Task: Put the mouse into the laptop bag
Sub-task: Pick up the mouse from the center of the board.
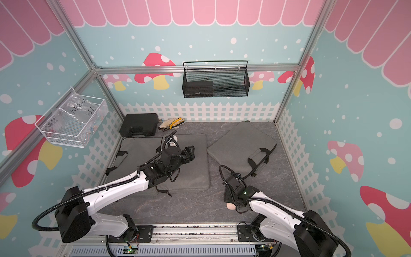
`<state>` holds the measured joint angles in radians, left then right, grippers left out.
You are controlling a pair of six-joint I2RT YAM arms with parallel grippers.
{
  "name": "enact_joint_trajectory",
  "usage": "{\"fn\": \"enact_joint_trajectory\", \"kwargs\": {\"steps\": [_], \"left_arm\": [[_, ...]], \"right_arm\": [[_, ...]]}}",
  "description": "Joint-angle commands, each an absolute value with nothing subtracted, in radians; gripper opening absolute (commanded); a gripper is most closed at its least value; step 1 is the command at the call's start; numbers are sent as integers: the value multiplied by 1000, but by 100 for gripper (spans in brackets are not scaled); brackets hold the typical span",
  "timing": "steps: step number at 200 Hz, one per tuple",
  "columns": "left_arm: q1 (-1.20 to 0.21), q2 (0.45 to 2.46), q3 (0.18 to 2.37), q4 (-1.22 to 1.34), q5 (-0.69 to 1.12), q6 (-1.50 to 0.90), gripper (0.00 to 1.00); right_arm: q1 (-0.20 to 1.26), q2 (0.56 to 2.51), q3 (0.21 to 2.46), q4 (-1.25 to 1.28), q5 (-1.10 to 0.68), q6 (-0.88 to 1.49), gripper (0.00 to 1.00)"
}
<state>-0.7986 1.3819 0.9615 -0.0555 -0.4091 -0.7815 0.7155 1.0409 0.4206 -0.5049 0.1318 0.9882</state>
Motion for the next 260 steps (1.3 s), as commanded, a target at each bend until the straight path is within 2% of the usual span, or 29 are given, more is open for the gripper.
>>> {"fn": "enact_joint_trajectory", "kwargs": {"steps": [1,16,42,61,99,135,172,220,260], "left_arm": [[-789,1366,953,-51,-382,-780,82],[-787,1367,953,-46,-368,-780,82],[-785,1372,956,-31,-325,-772,83],[-786,1391,967,-7,-228,-750,82],[-786,1437,1013,18,-71,-691,82],[-785,1474,1071,-3,2,-671,82],[-830,1612,1247,-80,43,-637,80],[-977,1936,1572,-138,62,-595,79],[-1051,2269,1997,-298,47,-528,78]], "right_arm": [[727,1089,409,-531,64,990,64],[726,1102,416,-531,71,985,59],[726,1089,431,-536,88,979,57],[724,1043,453,-544,113,976,53],[665,927,530,-582,205,944,52],[392,848,568,-550,150,798,51],[66,845,612,-495,46,655,50],[-368,869,608,-389,-194,582,49],[-538,846,600,-324,-234,606,50]]}}
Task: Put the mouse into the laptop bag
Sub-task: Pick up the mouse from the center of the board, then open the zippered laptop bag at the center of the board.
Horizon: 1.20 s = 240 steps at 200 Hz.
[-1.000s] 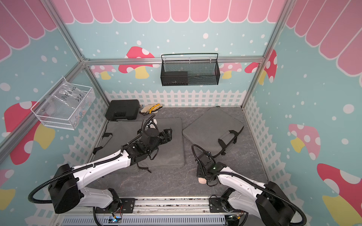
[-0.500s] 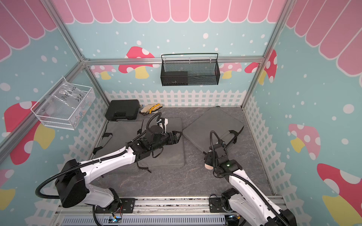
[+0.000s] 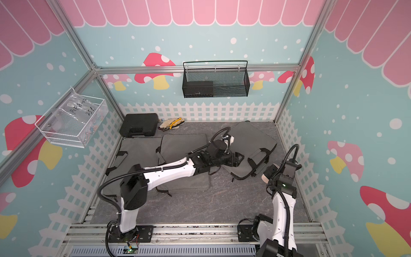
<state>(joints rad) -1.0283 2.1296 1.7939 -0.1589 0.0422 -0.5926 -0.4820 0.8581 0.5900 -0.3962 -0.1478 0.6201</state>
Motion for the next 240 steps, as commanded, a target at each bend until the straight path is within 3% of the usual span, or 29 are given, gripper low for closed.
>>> {"fn": "enact_joint_trajectory", "kwargs": {"steps": [1,53,88,112,136,157,208,240], "left_arm": [[-1052,2280,2007,-303,47,-528,78],[-1052,2662,2526,-561,-101,-505,81],[-1052,2838,2692,-545,-275,-467,89],[-1053,2907,2718,-476,-306,-447,88],[-1082,2927,2679,-412,-315,-439,79],[-1116,2944,2680,-387,-403,-404,63],[-1085,2926,2652,-387,-403,-440,0],[-1076,2800,2562,-385,-382,-460,0]], "right_arm": [[-540,848,600,-321,-240,606,50],[-551,899,582,-255,-300,595,48],[-551,893,569,-228,-363,600,48],[-551,885,553,-222,-392,599,48],[-551,863,540,-226,-393,589,48],[-551,868,537,-215,-417,592,48],[-551,877,525,-187,-435,604,48],[-551,934,544,-158,-459,615,48]]}}
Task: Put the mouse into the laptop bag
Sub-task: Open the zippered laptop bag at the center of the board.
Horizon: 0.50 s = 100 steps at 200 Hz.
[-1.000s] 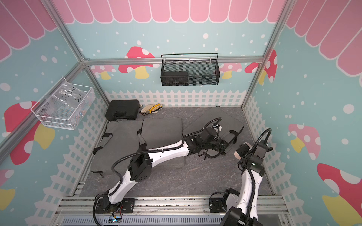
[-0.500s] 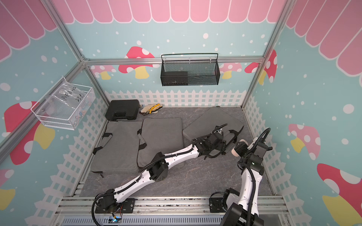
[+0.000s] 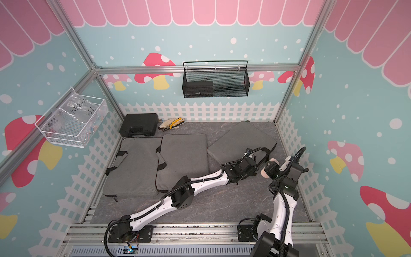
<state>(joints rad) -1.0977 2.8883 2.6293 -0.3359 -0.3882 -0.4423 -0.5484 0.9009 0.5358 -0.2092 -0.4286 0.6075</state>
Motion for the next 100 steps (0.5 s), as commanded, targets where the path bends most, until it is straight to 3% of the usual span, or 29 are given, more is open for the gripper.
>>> {"fn": "enact_joint_trajectory", "kwargs": {"steps": [1,39,100], "left_arm": [[-1076,2794,2560,-385,-380,-461,0],[-1021,2624,2487,-399,-202,-532,0],[-986,2529,2579,-491,-143,-540,0]], "right_arm": [[-551,936,545,-157,-459,616,48],[-551,1033,554,-102,-465,639,46],[-552,1186,595,-4,-456,694,46]]}}
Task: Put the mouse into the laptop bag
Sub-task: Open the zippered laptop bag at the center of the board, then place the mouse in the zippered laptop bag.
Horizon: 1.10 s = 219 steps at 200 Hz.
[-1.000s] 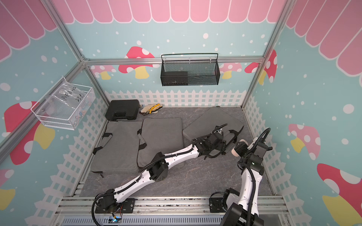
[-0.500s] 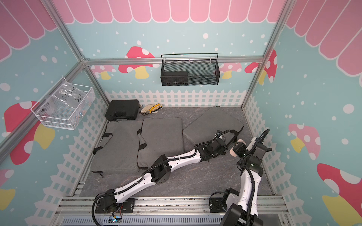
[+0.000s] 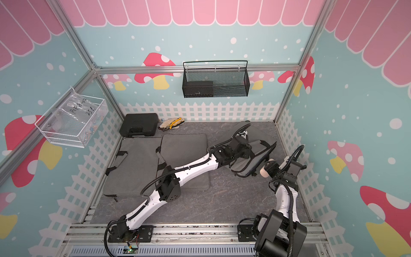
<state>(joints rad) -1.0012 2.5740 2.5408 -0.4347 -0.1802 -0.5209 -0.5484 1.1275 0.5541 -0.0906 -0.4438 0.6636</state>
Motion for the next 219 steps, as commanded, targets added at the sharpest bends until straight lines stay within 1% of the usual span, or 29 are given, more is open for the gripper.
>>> {"fn": "enact_joint_trajectory", "kwargs": {"steps": [1,23,58,91,114,134,143,156,184,219], "left_arm": [[-985,2528,2579,-491,-141,-542,0],[-958,2503,2578,-496,-86,-579,0],[-943,2476,2586,-494,-49,-595,0],[-943,2466,2574,-472,-28,-610,0],[-943,2465,2575,-459,-2,-622,0],[-943,2468,2575,-453,22,-627,0],[-943,2466,2573,-452,21,-625,0],[-942,2462,2568,-454,18,-621,0],[-936,2455,2559,-453,42,-624,0],[-923,2453,2543,-444,74,-648,0]], "right_arm": [[-553,1189,596,-2,-456,694,46],[-552,1271,611,59,-452,725,46],[-546,1472,692,199,-517,784,46],[-482,1684,838,248,-509,823,44],[-421,1768,938,247,-470,829,44],[-385,1851,1009,247,-477,833,46],[-375,1886,1030,244,-465,830,49],[-373,1932,1049,236,-458,827,56],[-373,1965,1068,235,-436,808,74],[-374,1957,1083,205,-394,786,84]]}}
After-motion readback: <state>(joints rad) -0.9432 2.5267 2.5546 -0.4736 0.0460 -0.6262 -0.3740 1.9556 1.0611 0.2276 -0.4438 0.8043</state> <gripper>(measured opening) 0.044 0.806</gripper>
